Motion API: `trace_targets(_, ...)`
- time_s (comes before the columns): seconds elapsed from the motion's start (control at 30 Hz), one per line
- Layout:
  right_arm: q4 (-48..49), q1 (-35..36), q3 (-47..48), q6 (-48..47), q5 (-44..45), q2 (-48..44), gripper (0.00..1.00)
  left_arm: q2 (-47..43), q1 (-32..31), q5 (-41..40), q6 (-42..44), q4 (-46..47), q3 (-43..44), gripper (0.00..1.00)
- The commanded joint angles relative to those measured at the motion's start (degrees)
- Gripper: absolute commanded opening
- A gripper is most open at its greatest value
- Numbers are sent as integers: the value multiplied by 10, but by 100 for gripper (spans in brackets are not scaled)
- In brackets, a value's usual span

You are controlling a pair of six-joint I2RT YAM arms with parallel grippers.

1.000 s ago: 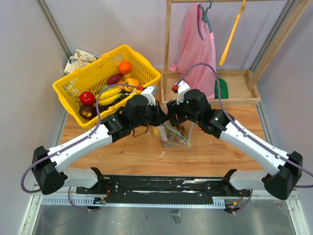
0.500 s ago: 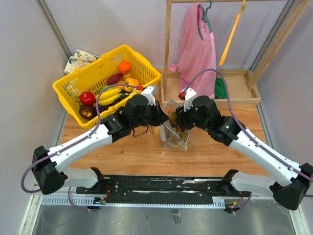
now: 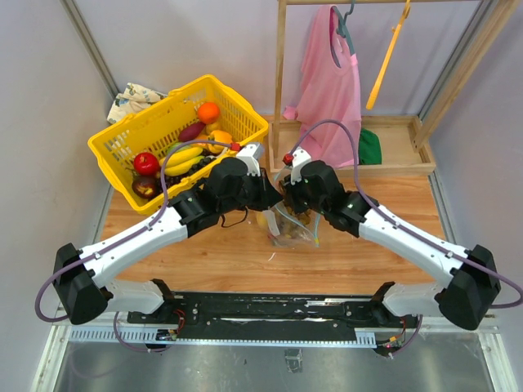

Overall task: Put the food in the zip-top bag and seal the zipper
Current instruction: Adjust the zipper food storage bag at the center of the board.

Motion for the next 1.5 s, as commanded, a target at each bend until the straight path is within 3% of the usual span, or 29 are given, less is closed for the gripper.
trace_targets(0.0,49,1,10,-4,-2,46,1,-16,4,22,0,27,5,0)
trace_targets(0.27,37,1,52,-7,-13,109,3,-28,4,22,-2,31,-1,0)
trace_targets(0.6,-33,1,83,-25,-34,72,30,-54,4,-4,-19,36,-15,0)
trace_targets(0.9,-123,1,96,-52,-31,-20,55,-58,7,-13,-32,39,-21,0)
trace_targets(1.17,-207,-4,94,-37,68,-103,57,-57,8,-14,-32,38,-20,0)
trace_targets(1.47,-259,-24,79,50,66,-108,57,-57,8,-15,-32,37,-20,0)
